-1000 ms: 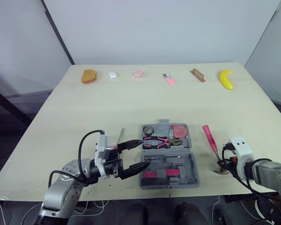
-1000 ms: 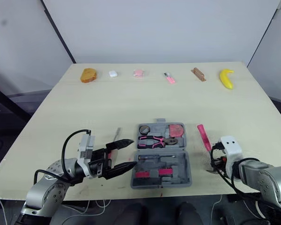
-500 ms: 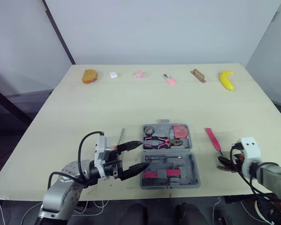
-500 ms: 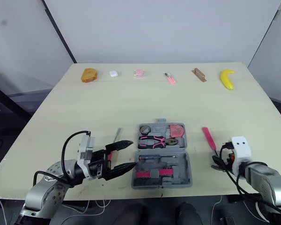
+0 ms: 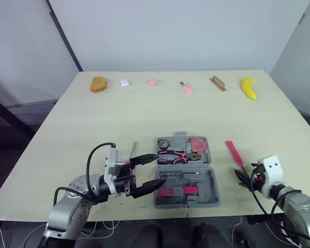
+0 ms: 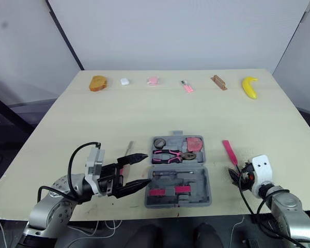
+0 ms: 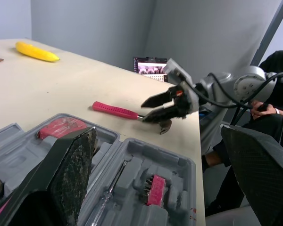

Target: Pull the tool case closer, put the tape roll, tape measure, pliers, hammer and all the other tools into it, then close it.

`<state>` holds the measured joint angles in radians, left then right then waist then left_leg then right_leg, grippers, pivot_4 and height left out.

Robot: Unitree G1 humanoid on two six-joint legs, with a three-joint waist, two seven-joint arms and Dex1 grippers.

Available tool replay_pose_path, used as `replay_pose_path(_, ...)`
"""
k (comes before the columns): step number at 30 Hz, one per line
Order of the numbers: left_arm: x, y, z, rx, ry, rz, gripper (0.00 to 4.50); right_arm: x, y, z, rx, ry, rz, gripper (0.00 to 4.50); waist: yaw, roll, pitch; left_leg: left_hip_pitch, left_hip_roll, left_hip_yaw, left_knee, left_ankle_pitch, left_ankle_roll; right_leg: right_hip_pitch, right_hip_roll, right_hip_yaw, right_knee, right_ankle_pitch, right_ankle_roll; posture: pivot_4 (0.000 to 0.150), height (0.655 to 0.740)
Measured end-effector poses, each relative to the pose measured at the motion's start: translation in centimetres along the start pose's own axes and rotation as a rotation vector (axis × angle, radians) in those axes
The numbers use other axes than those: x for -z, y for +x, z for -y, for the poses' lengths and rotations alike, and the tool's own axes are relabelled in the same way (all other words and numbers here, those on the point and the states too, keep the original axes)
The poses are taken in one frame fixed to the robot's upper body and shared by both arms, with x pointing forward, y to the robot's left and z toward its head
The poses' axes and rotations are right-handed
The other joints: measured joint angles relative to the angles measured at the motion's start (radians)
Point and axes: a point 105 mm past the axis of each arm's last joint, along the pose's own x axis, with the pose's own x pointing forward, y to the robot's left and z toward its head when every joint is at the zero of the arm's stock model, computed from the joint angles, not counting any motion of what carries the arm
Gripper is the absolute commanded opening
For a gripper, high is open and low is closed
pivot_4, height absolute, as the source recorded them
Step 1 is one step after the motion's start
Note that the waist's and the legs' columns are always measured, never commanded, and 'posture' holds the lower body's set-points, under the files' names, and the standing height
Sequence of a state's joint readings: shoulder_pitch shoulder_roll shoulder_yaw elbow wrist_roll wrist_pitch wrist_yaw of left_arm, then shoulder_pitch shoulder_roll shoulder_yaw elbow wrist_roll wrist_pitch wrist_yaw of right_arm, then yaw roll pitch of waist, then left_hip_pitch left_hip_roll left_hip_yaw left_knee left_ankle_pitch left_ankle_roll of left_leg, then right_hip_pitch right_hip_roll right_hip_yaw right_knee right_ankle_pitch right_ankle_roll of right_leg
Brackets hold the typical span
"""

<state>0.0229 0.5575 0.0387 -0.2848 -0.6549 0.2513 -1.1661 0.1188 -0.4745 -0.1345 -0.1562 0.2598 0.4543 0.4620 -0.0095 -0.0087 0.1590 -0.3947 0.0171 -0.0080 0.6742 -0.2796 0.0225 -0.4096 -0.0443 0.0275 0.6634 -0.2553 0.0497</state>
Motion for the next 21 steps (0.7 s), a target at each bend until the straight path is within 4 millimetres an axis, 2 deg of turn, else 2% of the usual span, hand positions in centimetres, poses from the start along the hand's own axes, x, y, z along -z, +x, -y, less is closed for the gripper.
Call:
replay_pose_path(1, -0.1, 0.0, 0.0, 0.006, 0.003, 0.0, 4.5, 0.2, 0.0, -0.1, 0.006, -0.008, -0.009, 2.41, 0.0, -0.001, 0.0, 0.0, 0.0, 0.0, 0.0, 0.0, 0.0, 0.0, 0.0, 0.0, 0.0, 0.0, 0.0, 0.15, 0.74)
replay_pose_path(5, -0.1, 0.0, 0.2, 0.02, 0.004, -0.001, 4.5, 0.8, 0.1, -0.3, 0.017, -0.005, -0.02, 0.89, 0.0, -0.002, -0.002, 0.0, 0.0, -0.001, 0.0, 0.0, 0.0, 0.0, 0.0, 0.0, 0.0, 0.0, 0.0, 0.15, 0.74)
replay_pose_path(6, -0.1, 0.0, 0.3, 0.03, 0.007, -0.003, 4.5, 0.9, 0.1, -0.5, 0.021, -0.001, -0.018, 0.34, 0.0, -0.003, -0.003, 0.0, 0.0, -0.001, 0.0, 0.0, 0.0, 0.0, 0.0, -0.001, 0.0, 0.0, 0.0, 0.15, 0.74)
replay_pose_path(7, -0.1, -0.1, 0.3, 0.033, 0.008, -0.005, 4.5, 0.8, 0.1, -0.6, 0.02, -0.001, -0.015, 0.09, 0.0, -0.004, -0.004, 0.0, 0.0, -0.001, 0.0, 0.0, 0.0, 0.0, 0.0, -0.001, 0.0, 0.0, 0.0, 0.15, 0.74)
replay_pose_path(18, -0.6, -0.1, 0.6, 0.092, 0.036, -0.006, 4.5, 0.6, -0.2, -0.4, 0.004, 0.008, 0.002, 0.09, 0.002, -0.005, -0.005, 0.001, 0.001, -0.001, 0.0, 0.0, 0.0, 0.001, 0.0, -0.001, 0.0, 0.0, 0.0, 0.15, 0.74)
replay_pose_path(20, -0.8, -0.2, 0.5, 0.085, 0.03, 0.002, 4.5, 0.0, -0.5, -0.5, -0.028, 0.008, 0.007, 0.09, 0.0, -0.004, -0.004, 0.0, 0.001, 0.0, 0.0, 0.0, 0.0, 0.0, 0.0, 0.0, 0.0, 0.0, 0.0, 0.15, 0.74)
replay_pose_path(21, -1.3, -0.5, 0.2, 0.063, 0.024, 0.02, 4.5, -2.2, -1.1, -0.8, -0.098, -0.032, 0.039, 0.09, -0.005, -0.001, -0.003, 0.0, 0.002, 0.0, 0.0, 0.0, 0.0, 0.0, 0.0, 0.0, 0.0, 0.0, 0.0, 0.15, 0.74)
